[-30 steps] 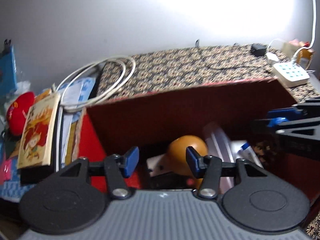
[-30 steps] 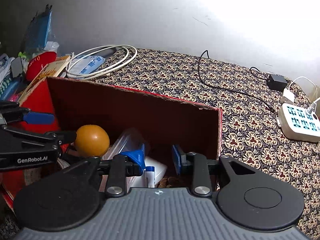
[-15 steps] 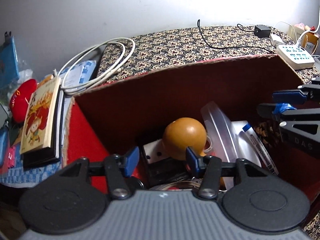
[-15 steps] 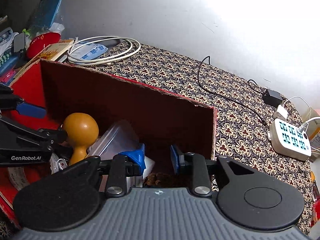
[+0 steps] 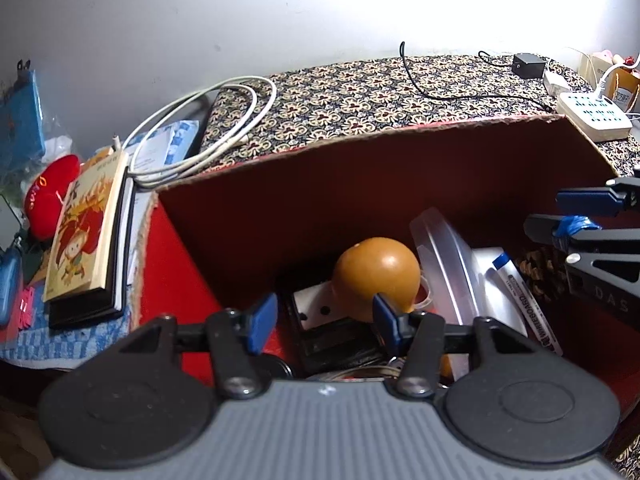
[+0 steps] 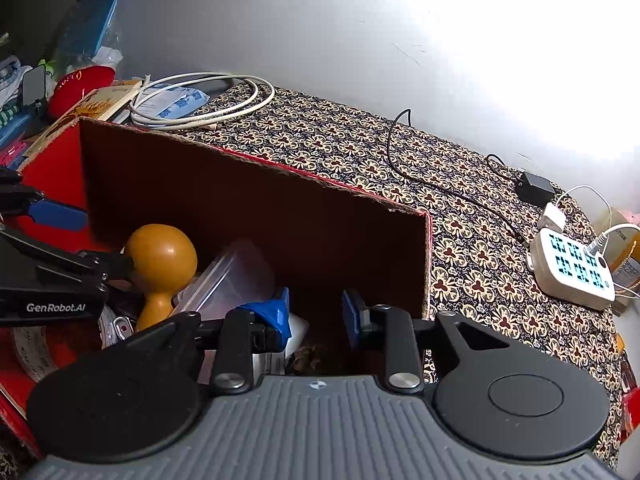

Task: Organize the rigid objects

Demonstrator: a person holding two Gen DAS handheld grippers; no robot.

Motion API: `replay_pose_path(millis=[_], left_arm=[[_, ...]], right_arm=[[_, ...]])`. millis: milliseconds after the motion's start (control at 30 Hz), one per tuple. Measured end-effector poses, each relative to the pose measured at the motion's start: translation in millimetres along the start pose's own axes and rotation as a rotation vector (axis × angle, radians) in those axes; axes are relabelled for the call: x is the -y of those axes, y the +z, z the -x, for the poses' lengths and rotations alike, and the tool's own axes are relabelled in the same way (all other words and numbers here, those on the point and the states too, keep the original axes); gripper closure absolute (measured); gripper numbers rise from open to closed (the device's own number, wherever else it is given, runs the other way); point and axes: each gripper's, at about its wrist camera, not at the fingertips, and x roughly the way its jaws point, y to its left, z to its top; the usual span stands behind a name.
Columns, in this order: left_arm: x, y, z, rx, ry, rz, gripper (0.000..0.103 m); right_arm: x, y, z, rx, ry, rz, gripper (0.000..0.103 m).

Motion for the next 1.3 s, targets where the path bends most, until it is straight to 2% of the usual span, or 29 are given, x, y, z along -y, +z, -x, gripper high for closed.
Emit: replay_pose_path(millis=[200,300,433,567,767,1000,1300], left_arm=[[3,0,1,0.005,0.032,-0.006,0.045],[4,0,1,0.014,0.056,-0.009,0.045],[3,-1,7,0.038,0.095,0.018,0.044],[5,-3,26,0.05,0.122,0.063,0.043],[28,-8,67,0.122,0.223,0.054,0.038],[55,-11,99,0.123,0.187,0.104,0.037],[98,-19,122,0.103,0.153,0.116,0.037]], right_arm=[[6,-3,4,0.032,-0.01,-0.077,0.093],[10,-3,5,0.045,0.009,-0.109,0.093],[21,-5,14,0.103,0.036,-0.186,0.092],[33,-13,23,0.118,0.082,-0.322,0.09],[37,-34,59,0.213,0.052,-0.321,0.089],[65,-53,95,0.301,0.063,-0.375,0.087],[95,-84,115,0.3,0.063,-0.386,0.085]])
